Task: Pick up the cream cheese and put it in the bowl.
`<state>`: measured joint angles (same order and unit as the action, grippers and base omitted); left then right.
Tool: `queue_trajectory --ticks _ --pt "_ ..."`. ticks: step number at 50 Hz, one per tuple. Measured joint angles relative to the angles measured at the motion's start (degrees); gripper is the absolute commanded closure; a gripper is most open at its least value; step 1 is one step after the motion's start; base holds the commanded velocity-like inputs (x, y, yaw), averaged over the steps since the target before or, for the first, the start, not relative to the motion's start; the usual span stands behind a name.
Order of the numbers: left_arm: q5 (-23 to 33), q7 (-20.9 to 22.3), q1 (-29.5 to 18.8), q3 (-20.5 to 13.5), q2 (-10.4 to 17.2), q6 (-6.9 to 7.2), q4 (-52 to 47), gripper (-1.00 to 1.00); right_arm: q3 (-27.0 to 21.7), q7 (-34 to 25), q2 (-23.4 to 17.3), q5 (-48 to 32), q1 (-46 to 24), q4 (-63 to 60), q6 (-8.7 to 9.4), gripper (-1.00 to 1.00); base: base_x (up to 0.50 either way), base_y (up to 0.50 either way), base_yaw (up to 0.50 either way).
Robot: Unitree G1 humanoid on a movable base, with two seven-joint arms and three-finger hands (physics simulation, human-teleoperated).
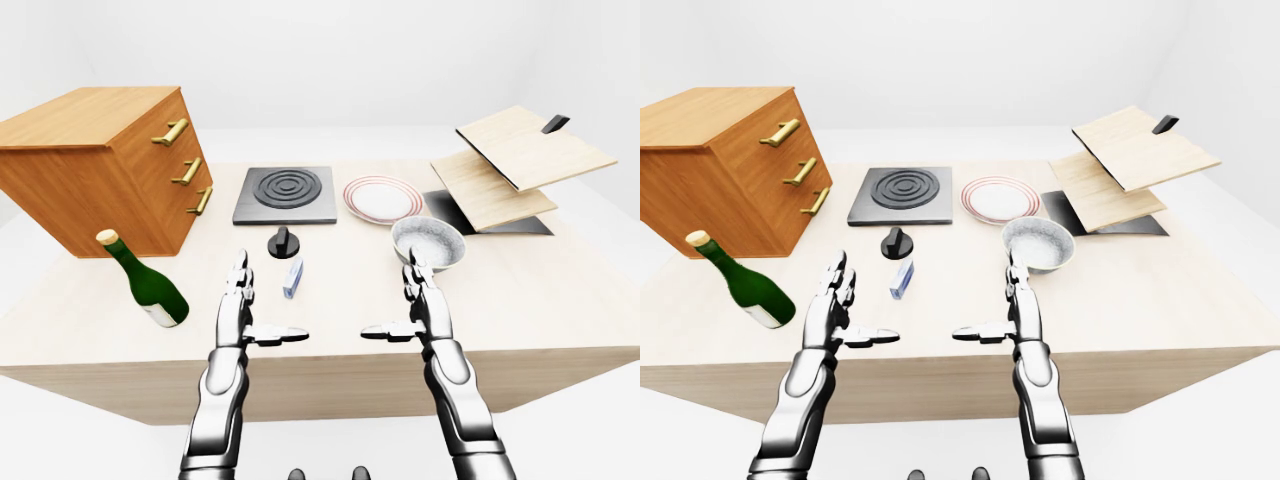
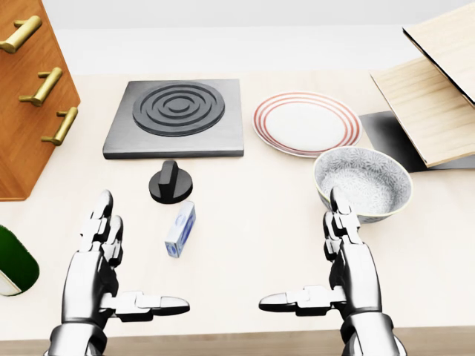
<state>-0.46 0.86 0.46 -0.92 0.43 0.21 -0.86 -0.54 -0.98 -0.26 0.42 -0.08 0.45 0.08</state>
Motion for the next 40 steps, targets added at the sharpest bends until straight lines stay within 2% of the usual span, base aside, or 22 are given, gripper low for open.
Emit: queue_trajectory --ticks 12,40 --pt "-0.05 0.64 1.10 -1.03 0.44 0.53 -2.13 -1.00 -0.29 -0.34 -0.16 -0.01 -1.05 3.13 0.80 -1.00 0.00 -0.08 0.00" --pt "-0.24 1.45 1.86 -1.31 0.49 0.87 -3.28 -1.00 0.51 -1.54 -0.15 -0.81 -0.74 3.70 1.44 -1.00 0.00 -0.28 0.00"
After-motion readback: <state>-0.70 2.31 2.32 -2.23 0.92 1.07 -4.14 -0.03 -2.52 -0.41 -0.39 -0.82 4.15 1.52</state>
